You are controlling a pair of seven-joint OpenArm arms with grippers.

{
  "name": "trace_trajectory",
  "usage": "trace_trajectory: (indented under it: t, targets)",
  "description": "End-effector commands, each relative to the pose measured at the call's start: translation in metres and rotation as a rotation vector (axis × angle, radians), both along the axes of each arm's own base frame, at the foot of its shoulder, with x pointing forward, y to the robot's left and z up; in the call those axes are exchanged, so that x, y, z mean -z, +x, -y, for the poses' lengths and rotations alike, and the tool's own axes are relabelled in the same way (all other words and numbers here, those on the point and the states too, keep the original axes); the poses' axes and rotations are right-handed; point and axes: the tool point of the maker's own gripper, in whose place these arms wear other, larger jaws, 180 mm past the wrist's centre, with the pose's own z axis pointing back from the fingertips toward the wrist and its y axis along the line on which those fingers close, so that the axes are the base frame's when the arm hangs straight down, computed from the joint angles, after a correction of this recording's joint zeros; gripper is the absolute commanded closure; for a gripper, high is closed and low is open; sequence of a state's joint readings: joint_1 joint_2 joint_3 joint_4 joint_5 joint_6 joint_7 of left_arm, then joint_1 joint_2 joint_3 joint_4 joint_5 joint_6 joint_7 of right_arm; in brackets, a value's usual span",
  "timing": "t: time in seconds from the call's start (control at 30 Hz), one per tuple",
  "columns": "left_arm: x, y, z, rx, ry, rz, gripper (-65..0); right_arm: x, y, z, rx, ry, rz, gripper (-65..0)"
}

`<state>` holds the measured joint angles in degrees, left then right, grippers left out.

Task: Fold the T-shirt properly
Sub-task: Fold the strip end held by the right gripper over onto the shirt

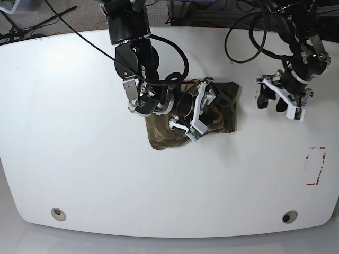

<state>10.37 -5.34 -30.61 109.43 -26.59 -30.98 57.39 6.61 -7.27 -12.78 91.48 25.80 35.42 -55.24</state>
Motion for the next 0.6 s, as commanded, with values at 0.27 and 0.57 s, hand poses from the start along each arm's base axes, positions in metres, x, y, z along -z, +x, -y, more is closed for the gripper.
trace_trajectory:
  t: [0.27, 0.57]
  targets:
    - [-0.018, -0.005, -0.089, -0.05, 0.216, -0.032, -33.3, -0.026, -0.006, 0.03, 0.023, -0.013, 0.133, -46.8]
    - [-0.005, -0.015, -0.096, -0.053, 0.217, -0.083, -33.3, -0.013, -0.037, 0.037, -0.033, -0.136, 0.185, -46.8]
